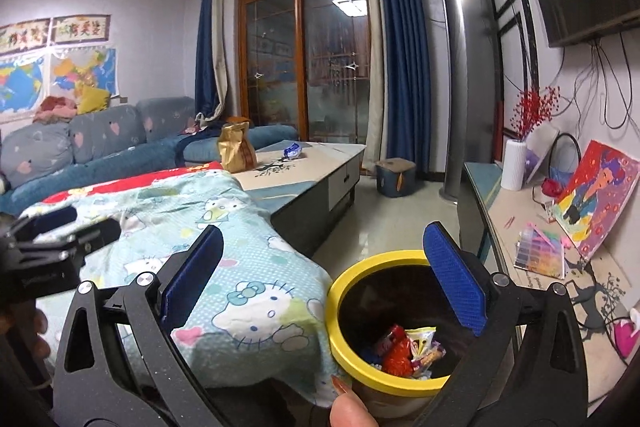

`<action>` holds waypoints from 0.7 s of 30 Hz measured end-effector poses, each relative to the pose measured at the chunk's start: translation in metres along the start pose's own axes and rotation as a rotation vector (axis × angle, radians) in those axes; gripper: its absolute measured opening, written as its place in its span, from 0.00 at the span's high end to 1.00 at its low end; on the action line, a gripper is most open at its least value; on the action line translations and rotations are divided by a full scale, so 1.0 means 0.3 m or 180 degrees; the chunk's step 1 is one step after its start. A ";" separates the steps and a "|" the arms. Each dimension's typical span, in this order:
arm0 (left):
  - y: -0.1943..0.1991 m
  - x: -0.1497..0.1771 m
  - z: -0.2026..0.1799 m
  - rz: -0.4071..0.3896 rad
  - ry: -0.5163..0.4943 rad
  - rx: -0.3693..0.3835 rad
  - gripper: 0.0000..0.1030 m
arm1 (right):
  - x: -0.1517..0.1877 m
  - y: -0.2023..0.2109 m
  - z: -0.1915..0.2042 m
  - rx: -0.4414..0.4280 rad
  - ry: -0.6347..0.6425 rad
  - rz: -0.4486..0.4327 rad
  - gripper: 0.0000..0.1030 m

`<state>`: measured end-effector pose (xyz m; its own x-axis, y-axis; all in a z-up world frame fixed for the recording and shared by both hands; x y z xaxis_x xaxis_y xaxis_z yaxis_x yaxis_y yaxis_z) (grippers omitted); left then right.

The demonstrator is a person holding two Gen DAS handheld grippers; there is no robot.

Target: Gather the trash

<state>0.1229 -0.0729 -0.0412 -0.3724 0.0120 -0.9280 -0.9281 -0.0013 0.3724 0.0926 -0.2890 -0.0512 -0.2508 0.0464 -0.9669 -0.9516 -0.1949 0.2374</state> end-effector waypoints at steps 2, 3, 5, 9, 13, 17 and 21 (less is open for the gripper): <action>0.010 -0.002 0.004 -0.0028 0.0017 0.0010 0.06 | 0.011 0.001 0.014 0.0021 0.0078 -0.0010 0.10; 0.013 -0.002 0.004 -0.0036 0.0020 0.0012 0.06 | 0.015 0.002 0.020 0.0008 0.0105 -0.0014 0.10; 0.017 -0.001 0.004 -0.0046 0.0023 0.0023 0.06 | 0.016 0.004 0.030 0.0007 0.0158 -0.0018 0.10; 0.015 -0.005 -0.003 -0.0043 0.0030 0.0034 0.06 | 0.017 0.010 0.033 0.0014 0.0141 -0.0044 0.10; 0.014 -0.005 -0.002 -0.0048 0.0034 0.0034 0.06 | 0.014 0.012 0.025 0.0045 0.0111 -0.0053 0.10; 0.014 -0.005 -0.005 -0.0048 0.0034 0.0031 0.06 | 0.017 0.012 0.024 0.0046 0.0105 -0.0049 0.10; 0.014 -0.006 -0.005 -0.0058 0.0043 0.0033 0.06 | 0.017 0.011 0.021 0.0053 0.0105 -0.0073 0.10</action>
Point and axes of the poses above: each gripper's, at about its wrist camera, not at the fingertips, and y roughly against the way its jaws point, z to its left, x to its underside, the point moved 7 cm from there along -y, roughly the way its jaws point, and after that the axes turned 9 degrees about -x, right-handed, at the moved point
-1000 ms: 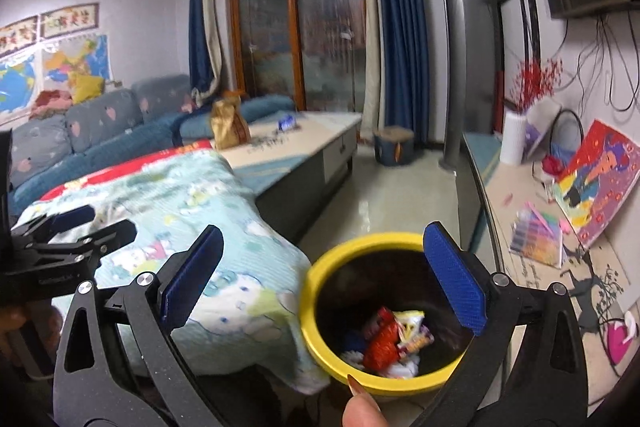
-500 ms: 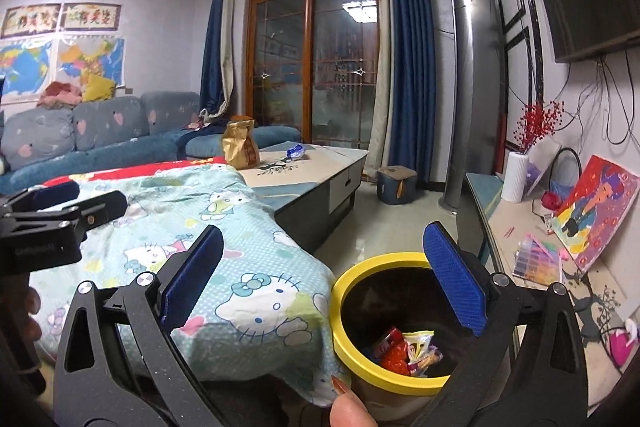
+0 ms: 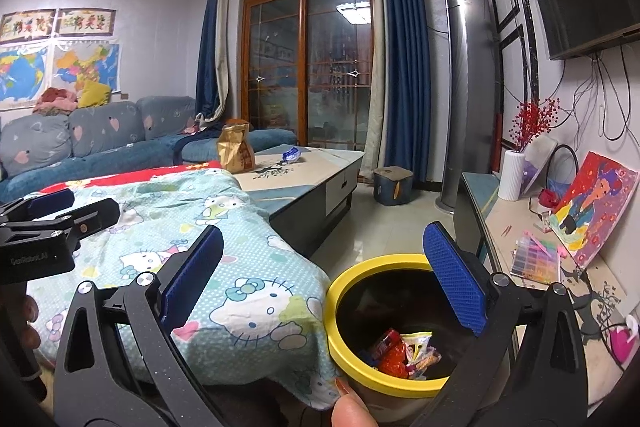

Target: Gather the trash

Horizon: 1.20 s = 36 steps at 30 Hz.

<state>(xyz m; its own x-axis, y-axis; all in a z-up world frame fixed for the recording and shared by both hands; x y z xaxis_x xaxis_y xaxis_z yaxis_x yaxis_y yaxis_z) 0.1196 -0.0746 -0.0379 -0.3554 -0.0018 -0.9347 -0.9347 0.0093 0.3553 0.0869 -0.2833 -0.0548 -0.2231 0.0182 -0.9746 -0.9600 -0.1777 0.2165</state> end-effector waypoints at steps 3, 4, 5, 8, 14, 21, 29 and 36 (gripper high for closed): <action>0.000 0.002 -0.001 -0.0005 -0.0002 -0.0002 0.06 | 0.001 0.000 -0.003 0.0007 -0.0002 -0.0011 0.10; 0.000 0.002 0.001 0.0000 -0.0001 -0.0003 0.06 | 0.002 0.000 -0.001 0.0005 -0.0003 -0.0011 0.10; 0.000 0.002 0.001 -0.0003 -0.0001 -0.0002 0.06 | 0.002 0.000 -0.001 0.0006 -0.0006 -0.0012 0.10; 0.000 0.001 0.001 -0.0011 -0.0002 -0.0002 0.06 | 0.001 0.001 -0.001 0.0010 -0.0001 -0.0017 0.10; -0.001 0.001 0.003 -0.0012 0.0000 -0.0004 0.06 | 0.001 0.002 -0.002 0.0004 -0.0005 -0.0026 0.10; 0.003 -0.002 0.007 -0.0019 0.0006 -0.0008 0.06 | 0.000 0.001 -0.001 0.0002 -0.0008 -0.0027 0.10; 0.003 -0.005 0.004 -0.0005 0.0011 -0.0010 0.06 | -0.001 0.002 0.001 0.0003 -0.0012 -0.0022 0.10; 0.003 -0.005 0.003 -0.0007 0.0014 -0.0031 0.06 | -0.001 0.003 0.001 0.0009 -0.0011 -0.0019 0.10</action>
Point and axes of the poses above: each gripper's, at about its wrist camera, not at the fingertips, and y roughly against the way its jaws point, z to its left, x to its underside, the point moved 7 cm from there along -y, roughly the way its jaws point, and after that the axes turned 9 degrees about -x, right-handed, at the moved point
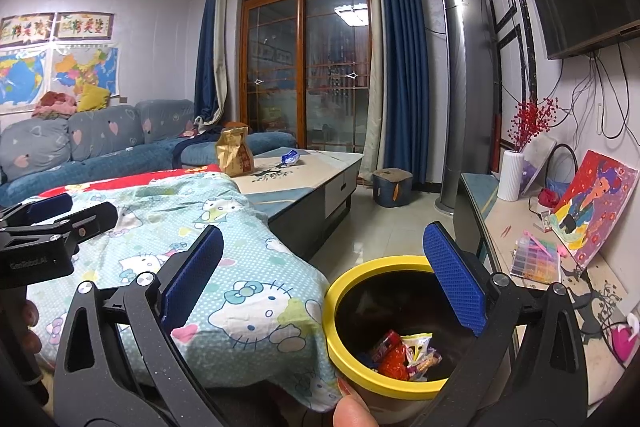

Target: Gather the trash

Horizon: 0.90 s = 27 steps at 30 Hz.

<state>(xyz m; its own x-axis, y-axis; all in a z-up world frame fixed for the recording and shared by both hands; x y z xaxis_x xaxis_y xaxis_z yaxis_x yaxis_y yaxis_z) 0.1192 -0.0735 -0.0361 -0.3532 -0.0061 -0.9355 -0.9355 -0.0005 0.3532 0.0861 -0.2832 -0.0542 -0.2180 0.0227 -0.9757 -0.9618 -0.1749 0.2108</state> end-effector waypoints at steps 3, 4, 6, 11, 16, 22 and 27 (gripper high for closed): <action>0.000 0.002 -0.006 0.0001 0.0001 0.0000 0.06 | 0.000 0.000 0.000 -0.0002 -0.0006 0.0006 0.10; -0.001 0.002 -0.007 0.0002 -0.0003 0.0004 0.06 | 0.000 0.000 -0.001 0.0002 -0.0003 0.0000 0.10; 0.000 0.002 -0.006 0.0000 0.0000 0.0005 0.06 | -0.001 0.001 0.001 -0.0001 0.0000 -0.0003 0.10; -0.003 0.002 -0.009 -0.0006 0.0014 0.0013 0.06 | 0.000 0.001 -0.003 0.0006 -0.0008 -0.0001 0.10; -0.006 0.005 -0.010 0.0010 0.0006 0.0001 0.06 | 0.003 0.003 -0.004 0.0008 -0.0015 -0.0001 0.10; -0.030 0.007 0.014 0.0098 0.0067 -0.0103 0.06 | -0.024 0.002 0.001 -0.0005 -0.0014 -0.0020 0.10; -0.046 -0.013 0.137 0.0243 0.0285 -0.0163 0.06 | -0.122 -0.009 0.113 -0.0352 0.0122 -0.0180 0.10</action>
Point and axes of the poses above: each gripper's, at about its wrist camera, not at the fingertips, and y roughly against the way its jaws point, z to its left, x to its underside, the point moved 7 cm from there along -y, roughly the way its jaws point, and after that the axes turned 9 degrees about -x, right-handed, at the moved point
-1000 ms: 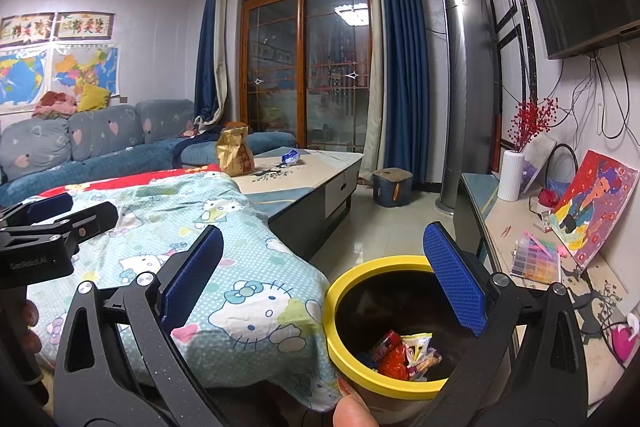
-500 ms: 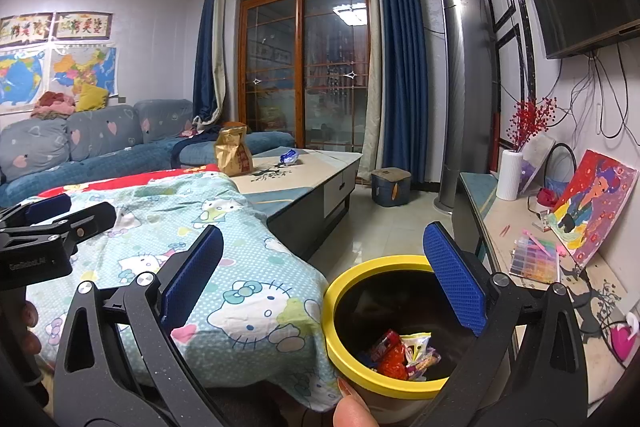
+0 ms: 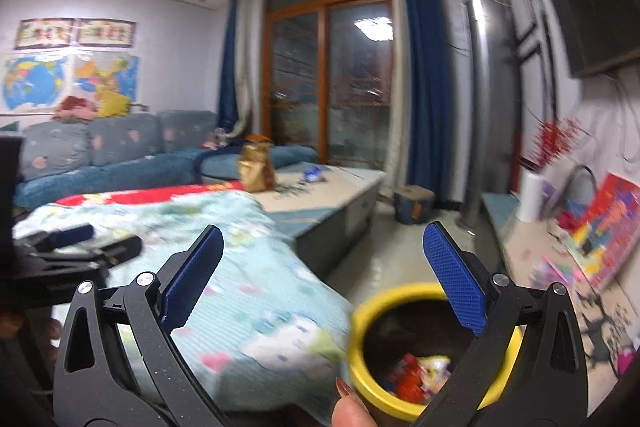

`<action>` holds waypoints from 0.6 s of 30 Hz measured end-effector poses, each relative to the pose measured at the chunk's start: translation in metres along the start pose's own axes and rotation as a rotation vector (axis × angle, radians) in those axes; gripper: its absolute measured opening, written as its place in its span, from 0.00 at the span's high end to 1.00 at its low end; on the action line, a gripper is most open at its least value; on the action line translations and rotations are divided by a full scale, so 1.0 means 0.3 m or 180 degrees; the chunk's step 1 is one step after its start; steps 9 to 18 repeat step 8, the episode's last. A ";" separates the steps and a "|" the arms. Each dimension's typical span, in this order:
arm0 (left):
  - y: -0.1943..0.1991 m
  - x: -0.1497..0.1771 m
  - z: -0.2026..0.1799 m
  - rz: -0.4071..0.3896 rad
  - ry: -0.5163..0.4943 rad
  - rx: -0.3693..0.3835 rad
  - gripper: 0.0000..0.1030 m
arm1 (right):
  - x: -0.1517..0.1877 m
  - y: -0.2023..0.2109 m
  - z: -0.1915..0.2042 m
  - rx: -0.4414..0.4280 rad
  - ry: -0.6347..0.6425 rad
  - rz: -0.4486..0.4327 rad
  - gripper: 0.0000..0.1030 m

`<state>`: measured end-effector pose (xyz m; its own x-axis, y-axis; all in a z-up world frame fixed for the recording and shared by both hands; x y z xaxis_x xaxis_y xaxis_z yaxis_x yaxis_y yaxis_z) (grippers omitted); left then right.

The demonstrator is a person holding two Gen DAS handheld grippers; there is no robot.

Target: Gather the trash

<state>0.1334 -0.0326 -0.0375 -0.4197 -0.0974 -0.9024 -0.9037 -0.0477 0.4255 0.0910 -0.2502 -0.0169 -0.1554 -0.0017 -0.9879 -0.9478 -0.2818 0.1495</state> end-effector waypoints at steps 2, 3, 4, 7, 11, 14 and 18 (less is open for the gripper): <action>0.003 -0.020 0.110 0.0074 0.0130 -0.0124 0.06 | -0.043 -0.046 0.102 -0.0325 0.0053 0.0043 0.10; 0.012 -0.032 0.200 0.0105 0.0238 -0.0237 0.06 | -0.061 -0.075 0.163 -0.0512 0.0057 0.0097 0.10; 0.024 -0.038 0.307 0.0137 0.0331 -0.0445 0.06 | -0.075 -0.104 0.226 -0.0699 0.0049 0.0160 0.10; 0.068 -0.024 0.624 0.0200 0.0434 -0.1237 0.06 | -0.106 -0.214 0.483 -0.1367 0.0007 0.0472 0.10; 0.085 -0.010 0.732 0.0252 0.0468 -0.1527 0.06 | -0.102 -0.262 0.595 -0.1597 0.0036 0.0651 0.10; 0.085 -0.010 0.732 0.0252 0.0468 -0.1527 0.06 | -0.102 -0.262 0.595 -0.1597 0.0036 0.0651 0.10; 0.085 -0.010 0.732 0.0252 0.0468 -0.1527 0.06 | -0.102 -0.262 0.595 -0.1597 0.0036 0.0651 0.10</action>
Point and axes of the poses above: each gripper's, at about its wrist camera, not at the fingertips, and y roughly against the way its jaws point, z to its left, x to its underside, the point moved 7 cm from there along -y, roughly the way its jaws point, and after that the axes turned 9 degrees about -x, right-handed, at the moved point
